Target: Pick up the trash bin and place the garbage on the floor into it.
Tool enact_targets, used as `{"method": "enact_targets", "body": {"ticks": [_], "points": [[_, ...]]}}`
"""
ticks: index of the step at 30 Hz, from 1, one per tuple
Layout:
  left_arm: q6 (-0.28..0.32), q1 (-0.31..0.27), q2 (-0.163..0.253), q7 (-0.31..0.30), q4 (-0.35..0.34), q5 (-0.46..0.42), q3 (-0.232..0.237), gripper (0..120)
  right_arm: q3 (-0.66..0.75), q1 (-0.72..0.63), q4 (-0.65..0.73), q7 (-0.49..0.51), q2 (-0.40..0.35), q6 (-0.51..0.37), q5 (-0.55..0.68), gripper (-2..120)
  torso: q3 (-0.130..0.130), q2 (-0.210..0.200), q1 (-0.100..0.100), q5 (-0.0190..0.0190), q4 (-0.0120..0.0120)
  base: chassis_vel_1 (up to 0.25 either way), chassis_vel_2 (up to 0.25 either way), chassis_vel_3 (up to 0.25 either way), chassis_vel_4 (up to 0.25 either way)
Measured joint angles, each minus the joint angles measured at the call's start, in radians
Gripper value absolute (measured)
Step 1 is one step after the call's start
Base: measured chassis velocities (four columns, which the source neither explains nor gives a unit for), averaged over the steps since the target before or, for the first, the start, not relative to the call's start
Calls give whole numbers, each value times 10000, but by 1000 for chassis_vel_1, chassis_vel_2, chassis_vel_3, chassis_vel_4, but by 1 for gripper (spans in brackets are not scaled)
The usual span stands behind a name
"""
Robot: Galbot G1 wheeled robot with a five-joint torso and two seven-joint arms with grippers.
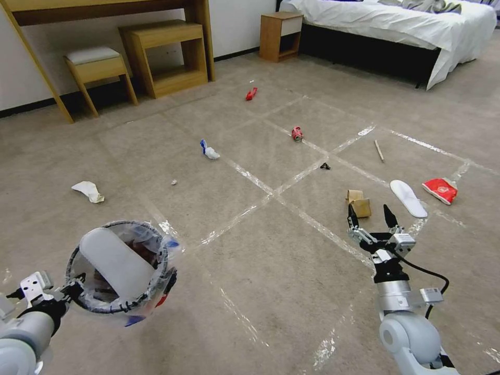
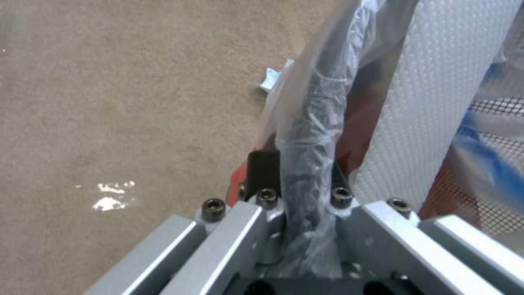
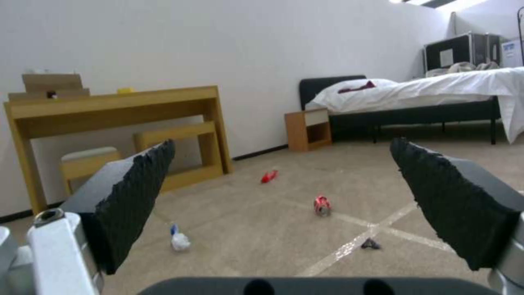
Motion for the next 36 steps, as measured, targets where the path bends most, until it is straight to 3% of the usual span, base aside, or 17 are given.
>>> {"method": "enact_targets", "body": {"ticks": [36], "points": [[-64, -96, 332, 33, 355, -156, -103, 1, -171, 140, -290, -47, 448, -199, -223, 100, 2, 0, 1, 0, -1, -66, 60, 62, -60]]}}
